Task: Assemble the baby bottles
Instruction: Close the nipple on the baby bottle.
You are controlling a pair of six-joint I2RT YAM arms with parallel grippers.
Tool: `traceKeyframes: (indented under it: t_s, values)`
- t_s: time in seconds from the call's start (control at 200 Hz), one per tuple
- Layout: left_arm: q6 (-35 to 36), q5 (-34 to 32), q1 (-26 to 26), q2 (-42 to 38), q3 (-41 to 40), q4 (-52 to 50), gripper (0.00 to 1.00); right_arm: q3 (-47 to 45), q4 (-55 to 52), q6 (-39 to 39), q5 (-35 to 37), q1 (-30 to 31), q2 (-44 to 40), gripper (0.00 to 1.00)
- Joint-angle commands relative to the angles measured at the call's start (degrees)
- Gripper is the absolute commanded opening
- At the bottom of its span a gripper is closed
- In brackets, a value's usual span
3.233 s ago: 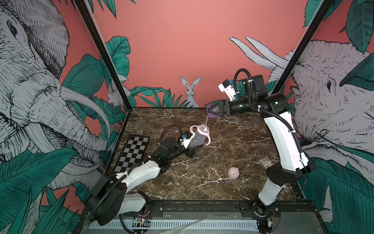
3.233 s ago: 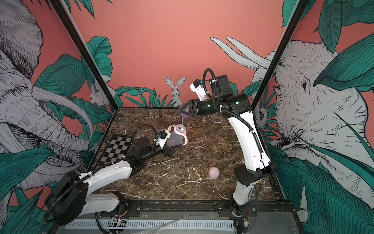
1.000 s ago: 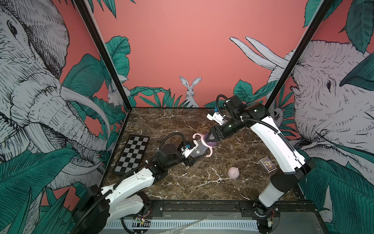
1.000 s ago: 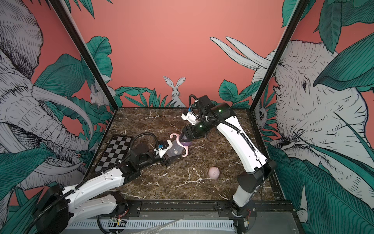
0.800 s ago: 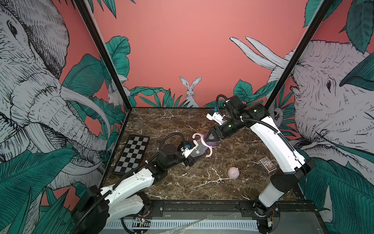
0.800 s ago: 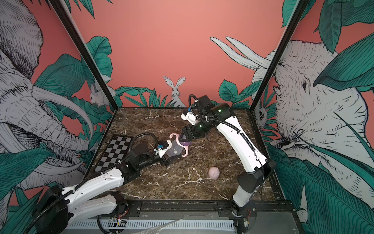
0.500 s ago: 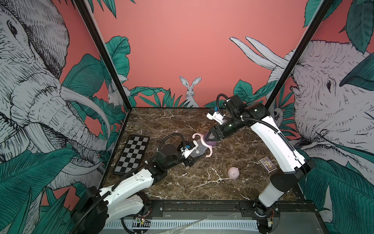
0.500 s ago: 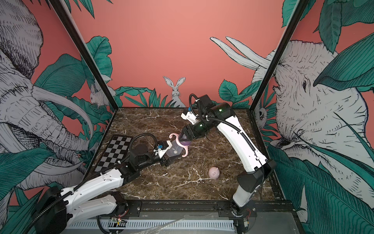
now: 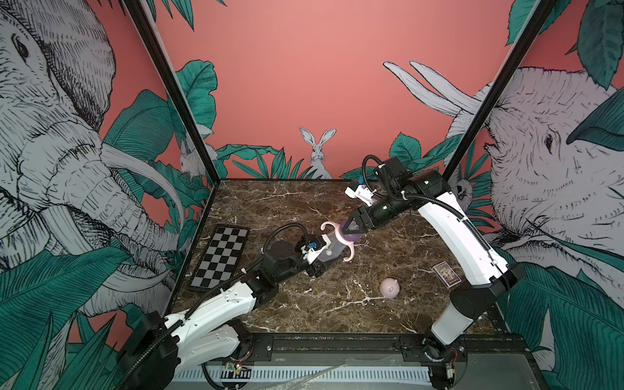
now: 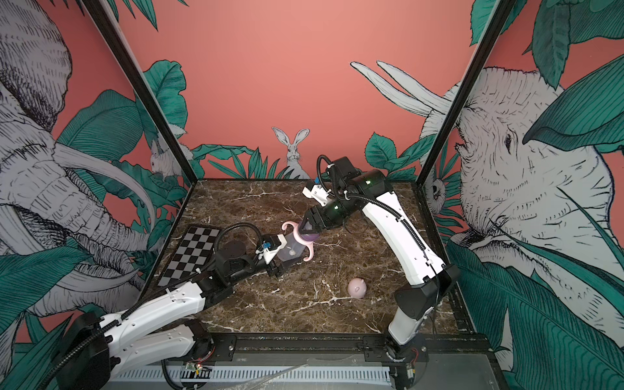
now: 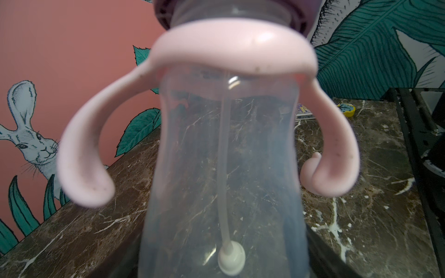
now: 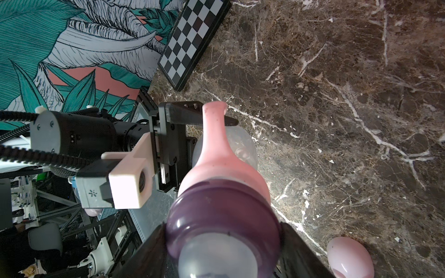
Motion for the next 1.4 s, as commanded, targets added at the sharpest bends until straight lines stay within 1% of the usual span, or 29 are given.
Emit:
traceKeyframes:
  t_s: [0.0, 0.285, 0.38, 0.47, 0.58, 0.635, 0.765, 0.85, 0.955, 0.99, 1.075, 1.16, 1.255, 1.33, 1.391, 1.396]
  values:
    - [1.86, -0.49, -0.25, -0.93, 0.55, 3.01, 0.54, -0.50, -1.59, -1.62, -2.03, -0.14, 0.48, 0.57]
    - [4.08, -2.14, -0.31, -0.87, 0.64, 3.08, 0.54, -2.48, -1.77, -1.04, -2.66, 0.01, 0.89, 0.59]
    - [4.08, -2.81, -0.28, -0.19, 1.03, 3.42, 0.54, -2.65, -1.11, 1.51, -2.21, -0.02, 1.73, 0.58]
    - [3.78, -4.58, -0.42, 0.45, 0.92, 4.71, 0.54, -4.62, 2.77, 5.65, -1.83, 0.10, 0.60, 0.58]
    - [4.20, -5.84, -0.43, 1.31, 1.18, 5.71, 0.54, -5.69, 5.05, 9.23, -0.68, 0.10, 0.05, 0.58]
    - [5.17, -6.94, -0.97, 1.66, 1.00, 6.67, 0.54, -7.16, 7.21, 10.90, -2.25, 0.10, -0.13, 0.59]
    - [7.11, -11.85, -2.08, 1.54, -0.35, 10.36, 0.54, -9.88, 11.06, 14.28, -3.79, 0.10, -0.31, 0.58]
    - [9.26, -15.34, -2.99, 1.27, -1.03, 11.77, 0.54, -10.15, 11.45, 16.14, -2.34, 0.01, 0.28, 0.58]
    - [10.60, -17.63, -3.37, 1.27, -1.41, 13.14, 0.54, -12.70, 15.76, 21.53, -1.93, 0.01, 0.09, 0.57]
    - [10.98, -19.00, -3.69, 1.42, -1.37, 13.55, 0.53, -13.86, 17.57, 23.79, -0.30, 0.00, -0.31, 0.57]
    - [11.61, -20.75, -3.98, 2.00, -1.76, 15.51, 0.53, -18.95, 26.02, 31.22, -0.97, 0.05, -2.47, 0.55]
    - [11.75, -22.40, -4.13, 2.77, -1.48, 16.30, 0.52, -20.87, 29.23, 34.48, 2.22, 0.45, -4.21, 0.56]
    - [11.09, -22.59, -4.18, 3.32, -1.02, 16.97, 0.52, -23.16, 32.77, 36.86, 0.86, 0.45, -4.56, 0.56]
    - [10.85, -22.91, -4.45, 3.68, -0.83, 17.95, 0.52, -26.77, 38.05, 40.98, -1.77, 0.45, -4.54, 0.56]
    - [11.82, -24.01, -5.00, 4.06, -0.79, 18.63, 0.52, -29.09, 40.99, 43.58, -1.29, 0.60, -4.53, 0.53]
    - [11.86, -24.08, -5.05, 4.07, -0.78, 18.64, 0.52, -29.21, 41.12, 43.76, -1.16, 0.61, -5.45, 0.53]
